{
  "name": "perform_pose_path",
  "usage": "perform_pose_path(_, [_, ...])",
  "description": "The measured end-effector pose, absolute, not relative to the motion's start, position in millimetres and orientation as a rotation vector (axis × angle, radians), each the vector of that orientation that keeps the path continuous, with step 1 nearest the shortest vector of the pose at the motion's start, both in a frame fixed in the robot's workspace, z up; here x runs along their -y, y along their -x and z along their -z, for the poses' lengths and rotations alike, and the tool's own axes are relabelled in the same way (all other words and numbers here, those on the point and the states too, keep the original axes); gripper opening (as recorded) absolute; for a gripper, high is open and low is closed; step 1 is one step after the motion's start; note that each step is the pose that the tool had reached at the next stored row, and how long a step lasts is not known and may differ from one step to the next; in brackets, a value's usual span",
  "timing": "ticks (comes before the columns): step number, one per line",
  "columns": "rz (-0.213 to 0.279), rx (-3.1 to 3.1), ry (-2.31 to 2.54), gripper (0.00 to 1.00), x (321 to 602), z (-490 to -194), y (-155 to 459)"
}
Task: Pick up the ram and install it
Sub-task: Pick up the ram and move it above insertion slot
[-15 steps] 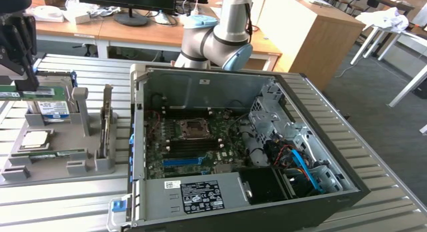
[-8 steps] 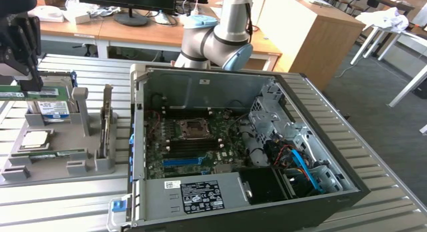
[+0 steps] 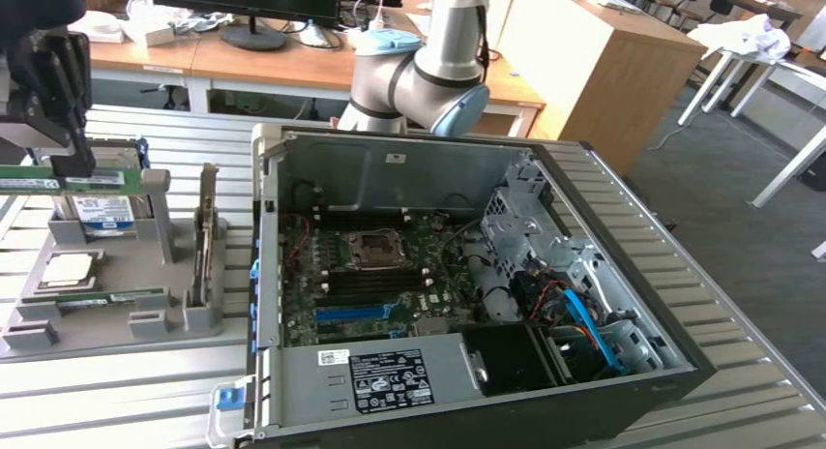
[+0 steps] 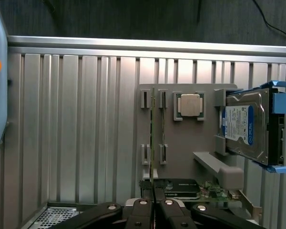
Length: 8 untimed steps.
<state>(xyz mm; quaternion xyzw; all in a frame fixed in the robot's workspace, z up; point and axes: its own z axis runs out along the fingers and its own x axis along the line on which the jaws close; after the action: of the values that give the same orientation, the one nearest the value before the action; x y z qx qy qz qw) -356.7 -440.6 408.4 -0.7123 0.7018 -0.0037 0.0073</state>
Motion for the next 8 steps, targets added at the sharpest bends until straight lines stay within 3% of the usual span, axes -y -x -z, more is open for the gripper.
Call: perform_pose_path(8, [0.012, -2.195, 2.228, 0.12, 440.6, -408.4, 345.4])
